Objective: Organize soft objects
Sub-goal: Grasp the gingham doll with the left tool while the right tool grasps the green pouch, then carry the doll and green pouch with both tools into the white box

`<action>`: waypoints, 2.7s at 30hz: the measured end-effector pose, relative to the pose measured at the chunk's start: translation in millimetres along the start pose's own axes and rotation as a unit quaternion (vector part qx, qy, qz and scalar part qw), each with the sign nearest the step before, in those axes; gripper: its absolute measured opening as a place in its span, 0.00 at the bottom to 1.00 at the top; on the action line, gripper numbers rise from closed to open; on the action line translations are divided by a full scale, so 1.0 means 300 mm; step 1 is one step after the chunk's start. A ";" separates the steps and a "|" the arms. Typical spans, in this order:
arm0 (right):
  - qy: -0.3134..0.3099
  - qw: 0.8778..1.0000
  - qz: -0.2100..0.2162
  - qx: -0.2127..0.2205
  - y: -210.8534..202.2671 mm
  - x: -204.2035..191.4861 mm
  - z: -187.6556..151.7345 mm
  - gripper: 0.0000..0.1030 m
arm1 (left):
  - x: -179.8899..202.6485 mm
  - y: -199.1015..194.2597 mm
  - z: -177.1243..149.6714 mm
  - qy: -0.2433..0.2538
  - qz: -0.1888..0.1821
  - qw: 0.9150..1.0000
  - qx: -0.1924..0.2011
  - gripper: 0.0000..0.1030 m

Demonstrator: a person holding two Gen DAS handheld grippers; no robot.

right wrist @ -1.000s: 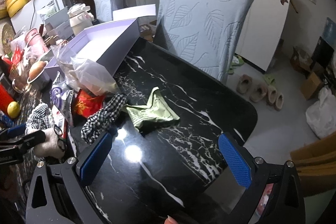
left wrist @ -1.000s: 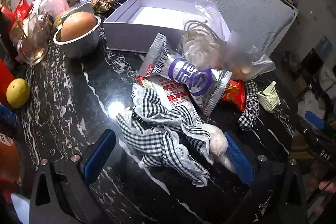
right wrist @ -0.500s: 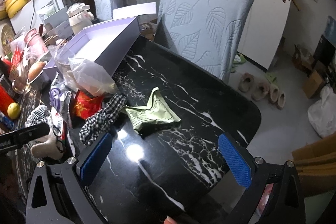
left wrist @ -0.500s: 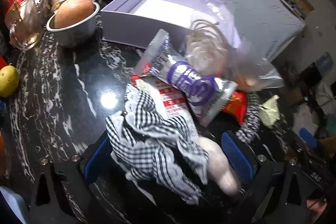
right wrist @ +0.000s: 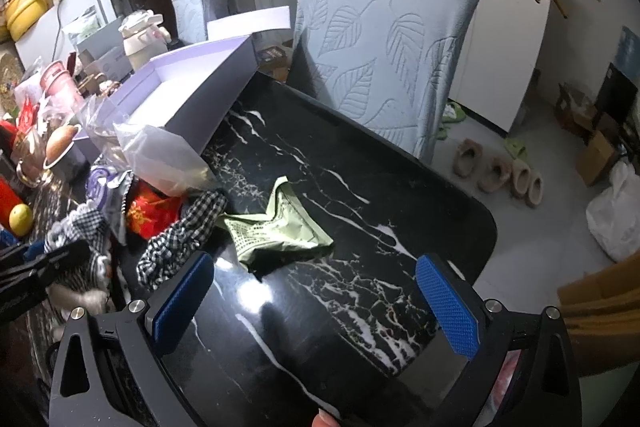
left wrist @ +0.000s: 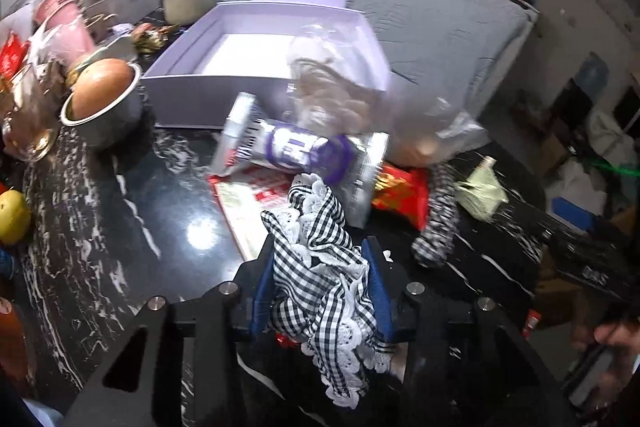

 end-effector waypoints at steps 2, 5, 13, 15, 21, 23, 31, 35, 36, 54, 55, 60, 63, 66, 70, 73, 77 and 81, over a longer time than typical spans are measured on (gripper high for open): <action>0.000 1.000 0.004 0.002 0.003 -0.003 0.000 1.00 | 0.018 -0.007 -0.007 0.014 0.001 1.000 -0.001 0.39; -0.007 1.000 0.006 -0.003 0.022 -0.010 -0.001 1.00 | 0.054 -0.024 -0.023 0.027 -0.014 1.000 -0.005 0.39; -0.048 0.998 0.024 -0.015 0.112 -0.057 -0.004 0.93 | 0.104 0.011 -0.070 0.049 -0.011 0.999 -0.021 0.39; -0.060 0.998 0.030 -0.016 0.129 -0.072 -0.003 0.87 | 0.109 0.030 -0.084 0.053 0.000 0.998 -0.033 0.40; -0.094 0.995 0.011 -0.009 0.148 -0.088 0.003 0.72 | 0.104 0.047 -0.099 0.042 0.004 0.999 -0.029 0.40; -0.093 0.996 0.006 -0.005 0.144 -0.083 0.008 0.58 | 0.095 0.049 -0.100 0.037 0.002 0.999 -0.027 0.40; -0.101 0.995 0.006 -0.013 0.120 -0.096 -0.012 0.46 | 0.118 0.030 -0.101 0.048 -0.002 0.999 -0.023 0.33; -0.078 0.996 0.029 -0.014 0.089 -0.094 -0.042 0.45 | 0.110 0.012 -0.101 0.035 -0.010 0.999 -0.018 0.32; -0.073 0.997 0.034 -0.016 0.081 -0.092 -0.051 0.44 | 0.109 0.007 -0.102 0.033 -0.013 0.999 -0.018 0.31; -0.065 0.992 0.109 -0.010 -0.133 -0.174 -0.137 0.44 | 0.097 -0.178 -0.077 0.018 -0.031 0.998 0.057 0.30; -0.064 0.992 0.111 -0.006 -0.146 -0.177 -0.135 0.44 | 0.099 -0.193 -0.072 0.018 -0.032 0.997 0.063 0.30; -0.070 0.991 0.113 0.022 -0.212 -0.193 -0.099 0.44 | 0.105 -0.276 -0.028 0.024 -0.034 0.994 0.101 0.30; -0.079 0.989 0.115 0.040 -0.251 -0.212 -0.068 0.43 | 0.111 -0.319 0.015 0.038 -0.026 0.991 0.124 0.30; -0.091 0.988 0.115 0.058 -0.287 -0.234 -0.034 0.43 | 0.120 -0.348 0.059 0.050 -0.020 0.988 0.142 0.30; -0.102 0.984 0.123 0.075 -0.318 -0.258 0.017 0.43 | 0.131 -0.374 0.118 0.055 -0.021 0.985 0.161 0.30; -0.105 0.982 0.135 0.086 -0.338 -0.273 0.066 0.43 | 0.144 -0.390 0.162 0.058 -0.025 0.982 0.175 0.30; -0.107 0.978 0.142 0.107 -0.354 -0.283 0.154 0.43 | 0.159 -0.405 0.232 0.070 -0.021 0.979 0.192 0.30; -0.112 0.976 0.142 0.125 -0.353 -0.297 0.235 0.43 | 0.161 -0.403 0.311 0.077 -0.021 0.975 0.207 0.30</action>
Point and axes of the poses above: each gripper's, at about its wrist camera, not at the fingertips, and y roughly the way its jaws point, x to its right, z to its top, the point moved 10 cm from there along y, roughly the way its jaws point, and after that the axes turned 6 degrees about -z, right-handed, at the moved point
